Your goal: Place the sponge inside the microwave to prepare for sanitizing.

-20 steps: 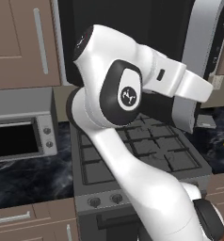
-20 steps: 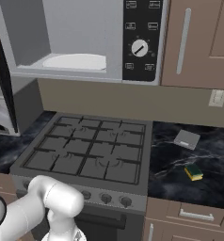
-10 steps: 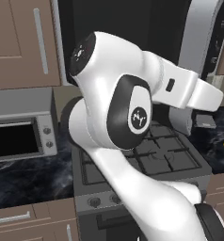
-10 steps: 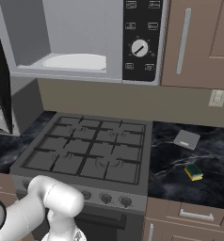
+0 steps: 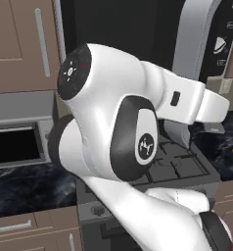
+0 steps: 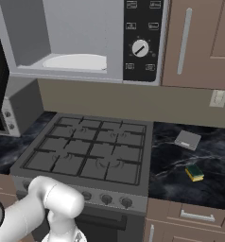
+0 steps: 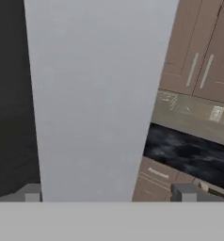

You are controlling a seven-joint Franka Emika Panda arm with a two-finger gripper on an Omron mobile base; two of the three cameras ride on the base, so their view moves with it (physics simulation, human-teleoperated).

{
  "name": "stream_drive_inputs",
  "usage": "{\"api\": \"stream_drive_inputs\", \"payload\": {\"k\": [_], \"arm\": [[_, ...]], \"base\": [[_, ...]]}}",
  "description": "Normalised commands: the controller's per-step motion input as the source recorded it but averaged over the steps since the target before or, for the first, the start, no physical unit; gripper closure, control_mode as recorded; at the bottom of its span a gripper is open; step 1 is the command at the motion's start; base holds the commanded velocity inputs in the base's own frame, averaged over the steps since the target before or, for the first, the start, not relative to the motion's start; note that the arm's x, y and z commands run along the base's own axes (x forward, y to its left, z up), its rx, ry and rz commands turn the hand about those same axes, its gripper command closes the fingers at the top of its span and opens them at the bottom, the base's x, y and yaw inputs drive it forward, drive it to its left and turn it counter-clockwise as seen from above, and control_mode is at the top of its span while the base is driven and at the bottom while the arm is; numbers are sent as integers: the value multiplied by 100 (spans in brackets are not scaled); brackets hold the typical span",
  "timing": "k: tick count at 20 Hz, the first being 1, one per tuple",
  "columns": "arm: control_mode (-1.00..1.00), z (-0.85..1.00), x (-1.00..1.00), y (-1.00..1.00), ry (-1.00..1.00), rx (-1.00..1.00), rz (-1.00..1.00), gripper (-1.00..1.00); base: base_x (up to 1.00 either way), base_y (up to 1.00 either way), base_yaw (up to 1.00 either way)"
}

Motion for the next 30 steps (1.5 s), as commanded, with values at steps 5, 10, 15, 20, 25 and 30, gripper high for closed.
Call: {"api": "stream_drive_inputs", "payload": {"k": [5, 10, 15, 20, 25, 30], "arm": [[-100, 4, -12, 17, 5, -6, 5, -100], [-100, 0, -4, 8, 8, -4, 4, -100], [-100, 0, 0, 31, 9, -4, 0, -100], [-100, 0, 0, 45, 1, -8, -1, -100], [-100, 0, -16, 13, 0, -3, 0, -100], [-100, 2, -66, -13, -1, 0, 0, -100]], "base": [[0, 0, 0], [0, 0, 0], [0, 0, 0], [0, 0, 0], [0, 0, 0], [0, 0, 0]]}}
